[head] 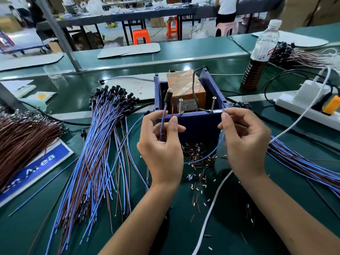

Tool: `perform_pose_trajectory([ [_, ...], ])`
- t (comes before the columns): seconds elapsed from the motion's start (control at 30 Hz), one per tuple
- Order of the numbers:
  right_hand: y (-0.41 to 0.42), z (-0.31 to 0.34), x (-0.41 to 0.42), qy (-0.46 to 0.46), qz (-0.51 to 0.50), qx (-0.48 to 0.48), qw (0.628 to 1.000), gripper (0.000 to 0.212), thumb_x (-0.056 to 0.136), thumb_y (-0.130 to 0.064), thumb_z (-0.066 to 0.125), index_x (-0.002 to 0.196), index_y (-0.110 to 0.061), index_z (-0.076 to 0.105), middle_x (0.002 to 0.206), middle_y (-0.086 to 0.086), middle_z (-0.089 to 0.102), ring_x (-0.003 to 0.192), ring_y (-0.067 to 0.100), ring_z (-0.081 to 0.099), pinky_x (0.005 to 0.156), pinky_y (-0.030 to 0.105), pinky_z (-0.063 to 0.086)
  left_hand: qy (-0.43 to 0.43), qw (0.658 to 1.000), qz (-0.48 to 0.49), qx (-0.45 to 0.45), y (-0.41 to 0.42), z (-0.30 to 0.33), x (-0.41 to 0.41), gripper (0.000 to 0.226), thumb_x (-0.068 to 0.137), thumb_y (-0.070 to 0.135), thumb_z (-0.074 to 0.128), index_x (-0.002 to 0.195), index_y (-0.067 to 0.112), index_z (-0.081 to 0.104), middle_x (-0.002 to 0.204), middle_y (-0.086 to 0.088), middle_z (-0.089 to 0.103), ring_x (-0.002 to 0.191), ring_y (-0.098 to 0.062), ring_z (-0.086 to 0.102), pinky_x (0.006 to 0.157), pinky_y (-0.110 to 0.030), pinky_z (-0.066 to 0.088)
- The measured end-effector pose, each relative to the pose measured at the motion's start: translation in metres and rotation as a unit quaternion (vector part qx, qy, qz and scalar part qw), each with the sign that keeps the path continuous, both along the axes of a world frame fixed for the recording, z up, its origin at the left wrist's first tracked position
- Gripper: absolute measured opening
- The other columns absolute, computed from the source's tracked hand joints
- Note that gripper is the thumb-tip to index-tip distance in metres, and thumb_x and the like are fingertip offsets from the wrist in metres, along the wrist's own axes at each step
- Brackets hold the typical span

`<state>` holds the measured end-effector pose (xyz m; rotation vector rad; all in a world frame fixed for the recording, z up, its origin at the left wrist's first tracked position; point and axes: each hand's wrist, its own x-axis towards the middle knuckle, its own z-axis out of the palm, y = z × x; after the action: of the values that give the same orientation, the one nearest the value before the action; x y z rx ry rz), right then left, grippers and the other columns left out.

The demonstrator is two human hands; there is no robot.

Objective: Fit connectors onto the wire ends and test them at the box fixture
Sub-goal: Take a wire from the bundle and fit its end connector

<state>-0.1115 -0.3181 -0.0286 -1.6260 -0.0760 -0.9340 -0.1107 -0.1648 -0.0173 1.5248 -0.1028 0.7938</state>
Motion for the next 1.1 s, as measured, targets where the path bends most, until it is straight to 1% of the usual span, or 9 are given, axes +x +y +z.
perform_pose_trajectory([
  [0.07, 0.000, 0.000, 0.002, -0.007, -0.024, -0.028, 0.999, 0.012, 0.101, -0.012, 0.068, 0.107, -0.018, 0.075, 0.083, -0.010, 0.073, 0.074, 0.014, 0.072, 0.067, 0.021, 0.055, 0.017, 1.000, -0.011, -0.021, 0.000, 0.000, 0.002, 0.006, 0.100, 0.015, 0.068, 0.099, 0.020, 0.065, 0.074, 0.009, 0.073, 0.067, -0.019, 0.070, 0.063, -0.033, 0.051],
  [0.13, 0.002, -0.001, 0.004, -0.005, -0.049, -0.056, 0.997, 0.014, 0.101, -0.014, 0.068, 0.110, -0.014, 0.078, 0.085, -0.004, 0.075, 0.074, 0.014, 0.072, 0.067, 0.025, 0.057, 0.032, 0.999, -0.013, -0.040, 0.001, -0.001, 0.004, 0.007, 0.099, 0.013, 0.069, 0.094, 0.017, 0.069, 0.071, 0.004, 0.074, 0.066, -0.015, 0.069, 0.065, -0.024, 0.051],
  [0.2, 0.003, -0.002, 0.006, -0.004, -0.058, -0.072, 0.996, 0.015, 0.100, -0.015, 0.068, 0.110, -0.013, 0.079, 0.084, -0.003, 0.076, 0.073, 0.014, 0.072, 0.066, 0.027, 0.057, 0.041, 0.997, -0.016, -0.056, 0.001, -0.002, 0.005, 0.007, 0.098, 0.011, 0.069, 0.092, 0.014, 0.071, 0.071, 0.003, 0.074, 0.067, -0.010, 0.069, 0.069, -0.018, 0.051],
  [0.3, 0.004, 0.000, 0.008, -0.001, -0.045, -0.069, 0.997, 0.014, 0.099, -0.014, 0.069, 0.108, -0.015, 0.079, 0.083, -0.005, 0.076, 0.072, 0.012, 0.072, 0.066, 0.024, 0.056, 0.043, 0.998, -0.015, -0.051, 0.000, -0.003, 0.006, 0.006, 0.097, 0.012, 0.070, 0.092, 0.012, 0.072, 0.071, 0.004, 0.075, 0.067, -0.006, 0.069, 0.069, -0.014, 0.050],
  [0.47, 0.003, 0.001, 0.009, 0.012, -0.036, -0.051, 0.998, 0.015, 0.099, -0.016, 0.068, 0.108, -0.014, 0.080, 0.083, -0.005, 0.076, 0.072, 0.013, 0.072, 0.066, 0.023, 0.055, 0.041, 0.998, -0.033, -0.042, 0.001, -0.004, 0.010, 0.008, 0.098, 0.014, 0.070, 0.092, 0.019, 0.073, 0.071, 0.003, 0.074, 0.067, -0.008, 0.068, 0.070, -0.016, 0.050],
  [0.7, 0.003, 0.002, 0.008, 0.013, -0.018, -0.041, 0.999, 0.015, 0.099, -0.011, 0.067, 0.106, -0.015, 0.080, 0.081, -0.009, 0.074, 0.071, 0.011, 0.070, 0.064, 0.015, 0.049, 0.037, 0.997, -0.047, -0.039, 0.008, -0.006, 0.012, 0.007, 0.098, 0.012, 0.069, 0.094, 0.016, 0.073, 0.073, 0.000, 0.074, 0.070, -0.010, 0.070, 0.072, -0.019, 0.053],
  [0.83, 0.003, 0.001, 0.010, 0.013, -0.018, -0.047, 0.999, 0.014, 0.099, -0.011, 0.067, 0.105, -0.013, 0.080, 0.080, -0.008, 0.074, 0.068, 0.013, 0.068, 0.061, 0.016, 0.048, 0.037, 0.997, -0.058, -0.029, 0.009, -0.008, 0.014, 0.006, 0.098, 0.013, 0.069, 0.096, 0.016, 0.074, 0.073, -0.001, 0.074, 0.070, -0.013, 0.070, 0.072, -0.020, 0.053],
  [0.97, 0.001, 0.002, 0.010, 0.013, -0.013, -0.048, 0.999, 0.014, 0.099, -0.010, 0.067, 0.104, -0.012, 0.080, 0.080, -0.008, 0.073, 0.069, 0.015, 0.069, 0.061, 0.018, 0.049, 0.037, 0.996, -0.069, -0.030, 0.009, -0.008, 0.013, 0.006, 0.098, 0.012, 0.069, 0.097, 0.014, 0.074, 0.073, -0.001, 0.074, 0.070, -0.012, 0.070, 0.073, -0.021, 0.054],
  [1.1, 0.000, 0.001, 0.009, 0.016, -0.010, -0.050, 0.999, 0.015, 0.099, -0.010, 0.066, 0.103, -0.015, 0.079, 0.080, -0.008, 0.073, 0.069, 0.016, 0.069, 0.060, 0.021, 0.050, 0.038, 0.996, -0.074, -0.033, 0.009, -0.008, 0.014, 0.008, 0.099, 0.012, 0.068, 0.096, 0.017, 0.074, 0.072, 0.000, 0.073, 0.068, -0.009, 0.067, 0.071, -0.019, 0.052],
])
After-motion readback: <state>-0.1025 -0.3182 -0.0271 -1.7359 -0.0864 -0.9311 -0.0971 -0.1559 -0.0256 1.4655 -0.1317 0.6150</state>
